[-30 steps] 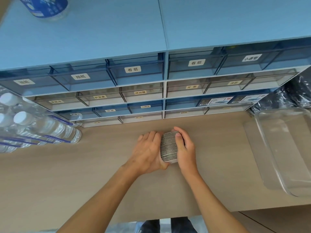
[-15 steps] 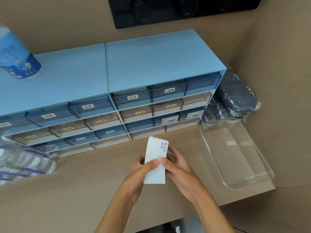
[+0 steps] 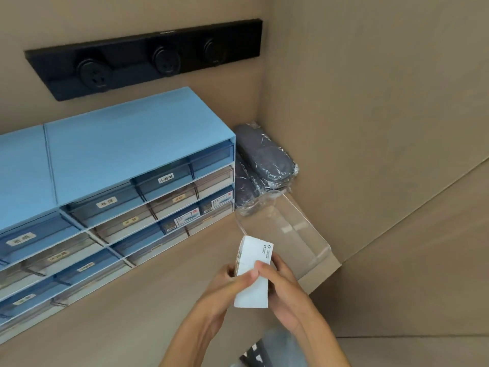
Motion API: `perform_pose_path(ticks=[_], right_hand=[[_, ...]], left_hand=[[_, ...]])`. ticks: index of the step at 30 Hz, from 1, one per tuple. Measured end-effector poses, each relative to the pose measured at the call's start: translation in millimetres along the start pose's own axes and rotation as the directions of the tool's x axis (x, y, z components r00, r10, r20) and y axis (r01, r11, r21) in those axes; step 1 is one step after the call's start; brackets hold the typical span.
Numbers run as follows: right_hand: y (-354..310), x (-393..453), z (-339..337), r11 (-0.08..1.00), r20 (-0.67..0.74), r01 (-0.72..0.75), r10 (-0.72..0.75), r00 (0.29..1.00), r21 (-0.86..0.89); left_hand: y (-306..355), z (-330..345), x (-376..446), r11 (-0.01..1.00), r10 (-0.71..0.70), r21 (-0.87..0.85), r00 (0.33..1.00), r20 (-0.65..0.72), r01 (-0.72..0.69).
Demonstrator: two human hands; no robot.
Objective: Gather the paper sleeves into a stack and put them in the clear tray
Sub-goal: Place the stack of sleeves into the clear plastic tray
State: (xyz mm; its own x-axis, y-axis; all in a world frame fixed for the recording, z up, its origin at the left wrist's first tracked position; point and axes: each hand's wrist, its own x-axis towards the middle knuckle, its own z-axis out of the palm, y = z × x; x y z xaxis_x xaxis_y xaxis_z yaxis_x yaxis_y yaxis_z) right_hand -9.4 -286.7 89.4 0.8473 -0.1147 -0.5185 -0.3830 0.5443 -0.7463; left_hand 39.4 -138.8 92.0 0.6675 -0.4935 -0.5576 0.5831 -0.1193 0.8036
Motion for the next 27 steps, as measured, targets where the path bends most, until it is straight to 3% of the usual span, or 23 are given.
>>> perform_pose_path(ticks=[4,8,12,22,27], right_hand=[[-13,-4,-18,0.998,-0.003,0.049,-0.049,0.999,0.033],[-30,10,-26,0.991,-0.08,0.084,-0.076,0.994,0.1],[-44,37,-33,0.977,-0.091,0.047,-0.029,0.995,0.209],[-65,112,-58,0.97,-0.111,-0.022,0.051,0.993,0.243],[-59,138,-59,0.95,-0.183,-0.008,0.069,0.981,0.313]], left_hand=[[14,14,21,0.998,-0.011,0.061,0.995,0.099,0.005],[31,34,42,0.997,-0.029,0.071,0.994,0.101,0.022],[48,44,70,0.999,-0.043,0.031,0.998,0.054,0.041],[69,53,129,1.0,-0.004,-0.02,0.994,-0.111,0.001],[69,43,144,0.993,0.089,0.098,0.959,-0.267,-0.065]])
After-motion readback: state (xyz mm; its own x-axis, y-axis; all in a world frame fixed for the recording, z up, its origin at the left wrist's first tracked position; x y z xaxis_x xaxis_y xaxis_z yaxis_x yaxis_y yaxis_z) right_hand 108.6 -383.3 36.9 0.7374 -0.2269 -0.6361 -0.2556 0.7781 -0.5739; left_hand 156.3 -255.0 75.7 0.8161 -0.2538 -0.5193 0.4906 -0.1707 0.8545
